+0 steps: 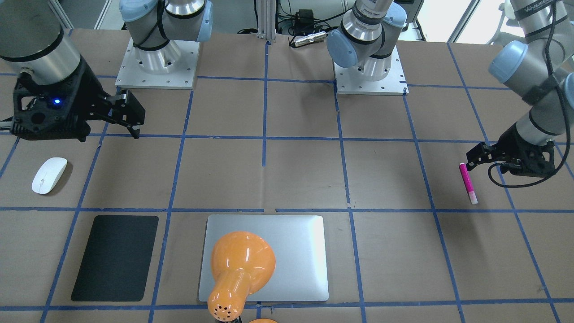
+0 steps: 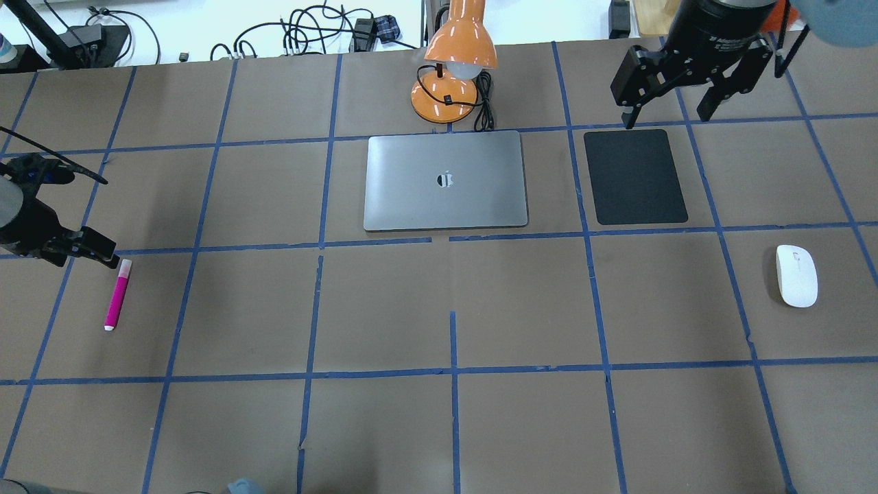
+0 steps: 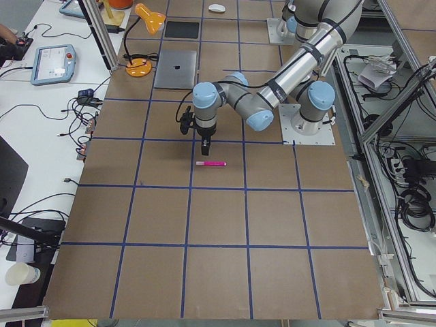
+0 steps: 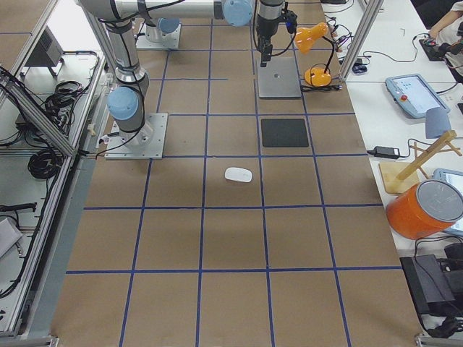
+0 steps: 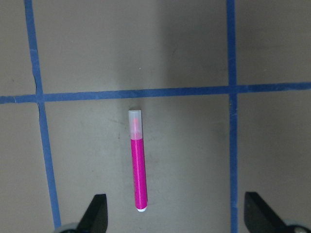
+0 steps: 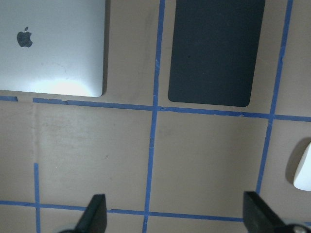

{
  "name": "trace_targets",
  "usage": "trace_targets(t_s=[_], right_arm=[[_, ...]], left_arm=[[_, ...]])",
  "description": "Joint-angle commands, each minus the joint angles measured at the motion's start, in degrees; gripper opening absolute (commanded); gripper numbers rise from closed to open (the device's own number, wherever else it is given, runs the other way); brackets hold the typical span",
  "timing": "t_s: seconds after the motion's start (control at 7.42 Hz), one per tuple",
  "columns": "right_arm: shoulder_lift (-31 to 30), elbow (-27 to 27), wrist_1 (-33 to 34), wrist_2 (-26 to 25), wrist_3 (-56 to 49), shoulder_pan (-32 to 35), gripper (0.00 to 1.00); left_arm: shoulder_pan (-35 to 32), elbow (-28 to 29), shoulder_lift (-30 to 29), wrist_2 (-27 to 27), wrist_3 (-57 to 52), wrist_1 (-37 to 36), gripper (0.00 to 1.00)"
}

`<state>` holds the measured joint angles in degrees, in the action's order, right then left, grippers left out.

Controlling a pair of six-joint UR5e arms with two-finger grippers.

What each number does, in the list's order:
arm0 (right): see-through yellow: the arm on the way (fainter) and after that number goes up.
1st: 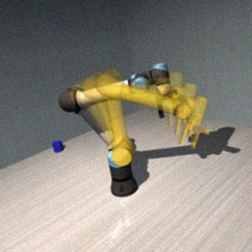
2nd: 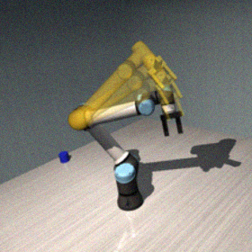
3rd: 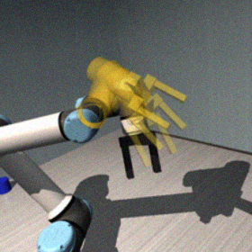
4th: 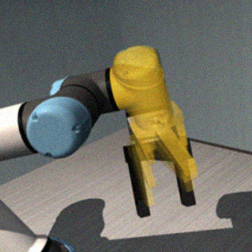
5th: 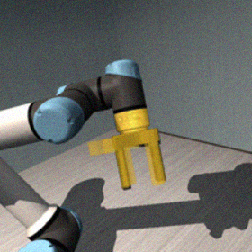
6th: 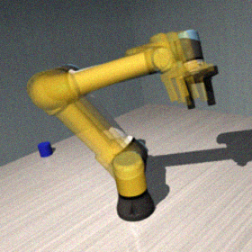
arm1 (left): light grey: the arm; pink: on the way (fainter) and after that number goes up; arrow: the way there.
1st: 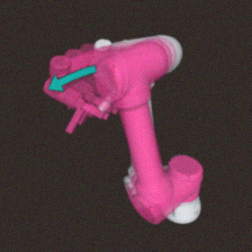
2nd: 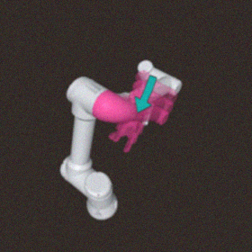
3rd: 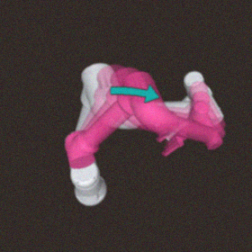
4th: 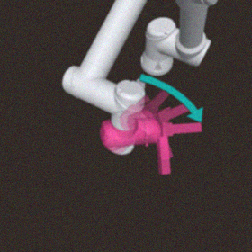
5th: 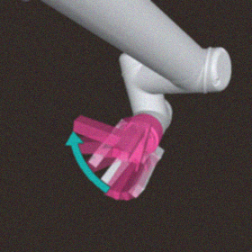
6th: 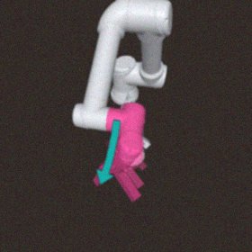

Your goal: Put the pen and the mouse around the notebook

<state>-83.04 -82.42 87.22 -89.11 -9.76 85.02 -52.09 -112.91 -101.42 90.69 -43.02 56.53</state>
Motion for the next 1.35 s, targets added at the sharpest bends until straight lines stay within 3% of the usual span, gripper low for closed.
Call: trace_targets(t_s=[0.0, 0.4, 0.67, 0.94, 1.08, 1.21], right_arm=[[-0.28, -3.52, 5.21, -0.62, -11.27, -7.29, 1.0], [0.16, -9.13, 9.17, -0.01, -19.55, -16.6, 1.0], [0.6, -13.45, 14.01, 0.43, -24.33, -21.46, 1.0], [0.86, -18.62, 19.72, -0.36, -25.13, -24.53, 1.0], [1.73, -21.61, 22.96, -0.1, -29.74, -27.94, 1.0], [4.7, -23.81, 30.48, -0.53, -33.97, -29.63, 1.0]], left_arm=[[2.15, -3.89, -2.81, -0.08, -2.33, -4.39, 1.0], [2.96, -3.63, -6.94, 0.01, -1.9, -8.54, 1.0], [2.96, -3.1, -8.0, 0.01, -1.46, -8.63, 0.74], [2.96, -3.1, -9.05, 0.01, -1.28, -8.63, 0.7], [2.87, -3.1, -9.06, 0.01, -1.28, -8.63, 0.51], [2.87, -3.19, -9.06, 0.01, -1.28, -8.63, 0.21]])
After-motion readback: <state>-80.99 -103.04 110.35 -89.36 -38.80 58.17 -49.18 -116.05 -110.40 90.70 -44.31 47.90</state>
